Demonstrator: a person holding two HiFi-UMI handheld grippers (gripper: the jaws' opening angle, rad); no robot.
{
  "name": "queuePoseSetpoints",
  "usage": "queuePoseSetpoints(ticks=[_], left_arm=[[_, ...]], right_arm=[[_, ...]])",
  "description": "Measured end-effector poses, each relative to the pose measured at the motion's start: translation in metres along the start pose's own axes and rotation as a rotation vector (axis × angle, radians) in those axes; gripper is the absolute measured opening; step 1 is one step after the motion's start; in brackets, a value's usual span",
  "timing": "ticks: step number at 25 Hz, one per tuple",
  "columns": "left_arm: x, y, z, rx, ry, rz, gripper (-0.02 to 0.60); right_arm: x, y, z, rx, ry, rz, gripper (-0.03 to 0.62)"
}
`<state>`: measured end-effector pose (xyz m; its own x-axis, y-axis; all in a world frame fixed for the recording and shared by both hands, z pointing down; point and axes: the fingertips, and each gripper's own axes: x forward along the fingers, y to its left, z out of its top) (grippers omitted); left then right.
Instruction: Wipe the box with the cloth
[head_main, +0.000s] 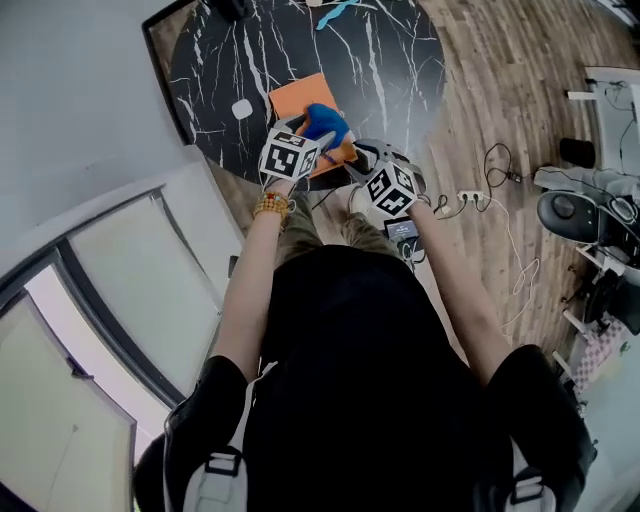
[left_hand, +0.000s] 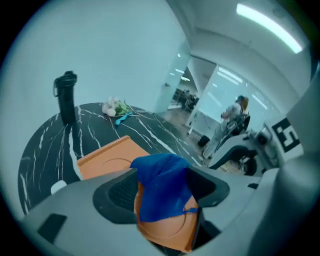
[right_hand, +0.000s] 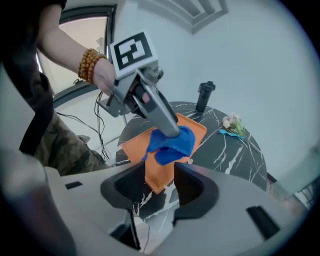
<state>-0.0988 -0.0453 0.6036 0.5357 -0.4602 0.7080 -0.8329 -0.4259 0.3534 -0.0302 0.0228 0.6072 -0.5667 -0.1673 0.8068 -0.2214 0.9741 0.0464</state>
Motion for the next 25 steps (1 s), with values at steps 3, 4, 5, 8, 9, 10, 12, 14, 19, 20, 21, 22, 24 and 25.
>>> queuePoseSetpoints(ticks=[3, 4, 5, 8, 9, 10, 12, 14, 19, 20, 21, 22, 24, 25], left_arm=[[0.034, -0.001, -0.013, 0.257, 0.232, 0.083, 0.268], [0.039, -0.004, -0.014, 0.306, 0.274, 0.096, 0.238], [0.040, -0.008, -0.013, 0.331, 0.291, 0.102, 0.182], [0.029, -0.012, -0.020, 0.339, 0.295, 0.127, 0.115], [0.019, -0.007, -0.028, 0.316, 0.302, 0.142, 0.112], [0.007, 0.000, -0.040, 0.281, 0.316, 0.154, 0.109], [-0.017, 0.006, -0.072, 0.186, 0.353, 0.139, 0.107], [-0.027, -0.002, -0.093, 0.109, 0.350, 0.084, 0.106], [-0.012, 0.006, -0.087, 0.067, 0.294, 0.106, 0.104], [-0.006, 0.009, -0.081, 0.033, 0.274, 0.107, 0.104], [-0.003, 0.011, -0.075, -0.003, 0.253, 0.100, 0.104], [-0.003, 0.011, -0.068, -0.027, 0.230, 0.090, 0.104], [-0.018, 0.004, -0.049, -0.032, 0.117, 0.051, 0.104], [-0.032, -0.003, -0.036, -0.033, 0.010, 0.015, 0.104]], right_arm=[[-0.013, 0.000, -0.011, 0.129, -0.046, -0.025, 0.170], [-0.017, -0.001, -0.015, 0.174, -0.068, -0.033, 0.170], [-0.021, -0.003, -0.019, 0.224, -0.095, -0.043, 0.170], [-0.039, -0.017, -0.035, 0.354, -0.145, -0.084, 0.170], [-0.044, -0.022, -0.039, 0.368, -0.143, -0.098, 0.170], [-0.049, -0.026, -0.040, 0.368, -0.142, -0.108, 0.169], [-0.052, -0.027, -0.037, 0.347, -0.152, -0.105, 0.166], [-0.049, -0.024, -0.028, 0.309, -0.168, -0.085, 0.166], [-0.037, -0.022, 0.012, 0.410, -0.292, -0.018, 0.132], [-0.038, -0.026, 0.021, 0.448, -0.328, -0.017, 0.102], [-0.041, -0.031, 0.030, 0.476, -0.362, -0.021, 0.067], [-0.045, -0.036, 0.038, 0.492, -0.394, -0.025, 0.055], [-0.052, -0.039, 0.054, 0.484, -0.444, -0.032, 0.048], [-0.054, -0.039, 0.061, 0.463, -0.462, -0.034, 0.045]])
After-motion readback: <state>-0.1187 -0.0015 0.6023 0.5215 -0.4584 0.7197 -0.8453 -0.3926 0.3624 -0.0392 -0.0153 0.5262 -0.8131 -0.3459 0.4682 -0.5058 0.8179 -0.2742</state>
